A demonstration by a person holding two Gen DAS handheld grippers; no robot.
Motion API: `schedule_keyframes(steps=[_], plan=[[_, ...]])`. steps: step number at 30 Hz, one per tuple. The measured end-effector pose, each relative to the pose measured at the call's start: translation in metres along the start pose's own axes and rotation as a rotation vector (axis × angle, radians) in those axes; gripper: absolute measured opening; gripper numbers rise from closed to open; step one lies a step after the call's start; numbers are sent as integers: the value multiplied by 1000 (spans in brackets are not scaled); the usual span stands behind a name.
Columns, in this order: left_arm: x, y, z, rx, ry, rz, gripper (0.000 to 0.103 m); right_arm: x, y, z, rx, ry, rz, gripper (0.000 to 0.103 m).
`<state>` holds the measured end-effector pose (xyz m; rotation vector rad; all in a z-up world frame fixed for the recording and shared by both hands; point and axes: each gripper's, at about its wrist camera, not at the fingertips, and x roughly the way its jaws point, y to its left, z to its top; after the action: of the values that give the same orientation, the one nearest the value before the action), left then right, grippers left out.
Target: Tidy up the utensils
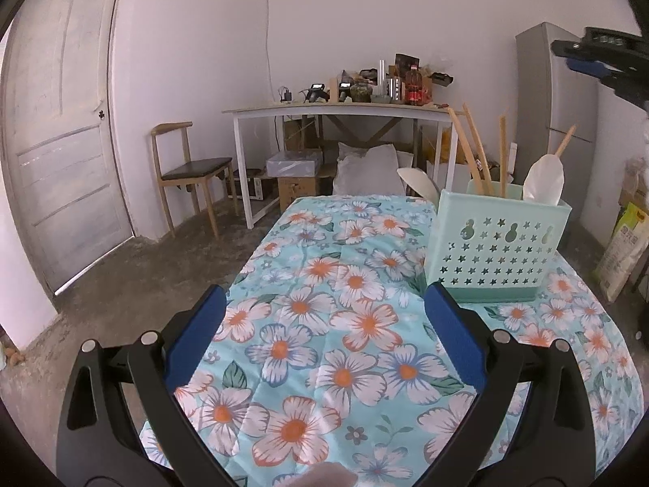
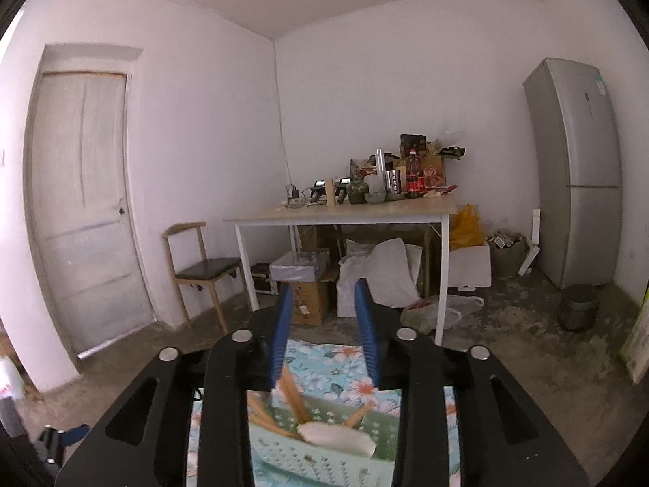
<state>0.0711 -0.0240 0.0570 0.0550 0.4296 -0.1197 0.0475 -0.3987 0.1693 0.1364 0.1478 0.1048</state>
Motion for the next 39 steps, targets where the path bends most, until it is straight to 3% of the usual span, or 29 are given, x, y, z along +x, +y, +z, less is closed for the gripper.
schedule_keyframes(steps=[4,6,9,11,16,20,24,29,39], plan=[[-4,-2,3,4,9,5,95,-29,5,-9,6,3,46,52],[-4,-4,5,2,16,0,95,-43,12,-22,-15,23,69,69],[-2,-8,8,2,42,10,95,-52,24,-42,-57,64,35,86],[-1,-13,9,4,54,12,95,-55,33,-65,-85,106,-30,91],[2,-22,7,32,90,28,95,-49,33,-114,-23,236,-165,94],[9,-28,3,51,137,61,95,-41,24,-150,42,355,-368,96],[17,-32,-1,64,187,74,95,-36,14,-168,25,436,-498,96],[23,-34,-3,56,231,85,95,-40,11,-168,7,421,-527,96],[26,-29,-2,31,238,133,95,-35,11,-166,38,419,-524,96]])
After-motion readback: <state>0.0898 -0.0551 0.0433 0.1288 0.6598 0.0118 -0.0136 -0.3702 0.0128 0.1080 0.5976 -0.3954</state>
